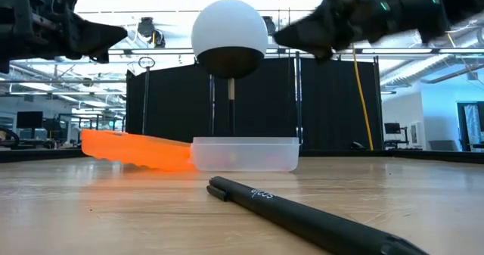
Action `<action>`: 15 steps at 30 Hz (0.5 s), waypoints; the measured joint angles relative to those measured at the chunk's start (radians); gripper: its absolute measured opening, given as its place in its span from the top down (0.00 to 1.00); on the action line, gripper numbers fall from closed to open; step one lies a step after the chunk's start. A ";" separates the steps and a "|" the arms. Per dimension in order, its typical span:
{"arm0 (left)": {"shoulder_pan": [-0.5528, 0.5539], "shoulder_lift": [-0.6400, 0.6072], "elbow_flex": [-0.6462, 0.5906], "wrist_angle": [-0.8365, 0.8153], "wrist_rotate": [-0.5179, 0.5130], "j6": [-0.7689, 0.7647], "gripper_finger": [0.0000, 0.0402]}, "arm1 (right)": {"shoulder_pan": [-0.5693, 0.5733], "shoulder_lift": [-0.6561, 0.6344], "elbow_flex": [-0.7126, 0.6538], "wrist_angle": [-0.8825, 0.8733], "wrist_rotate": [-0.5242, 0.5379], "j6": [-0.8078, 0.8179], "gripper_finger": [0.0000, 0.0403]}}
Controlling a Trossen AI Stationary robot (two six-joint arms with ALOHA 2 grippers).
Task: Pick & place school supplies into a supply box
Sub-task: Put the black pen into the orange supply box
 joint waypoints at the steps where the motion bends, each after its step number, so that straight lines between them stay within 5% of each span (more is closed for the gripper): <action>1: 0.000 0.000 0.000 -0.004 0.000 -0.004 0.91 | 0.011 0.000 0.064 -0.117 0.000 0.011 1.00; 8: 0.000 0.000 0.000 -0.010 0.001 -0.006 0.91 | 0.108 0.112 0.645 -1.101 0.085 0.302 1.00; 15: -0.001 0.001 0.000 0.006 0.009 -0.006 0.91 | 0.228 0.365 1.081 -1.478 -0.028 0.585 1.00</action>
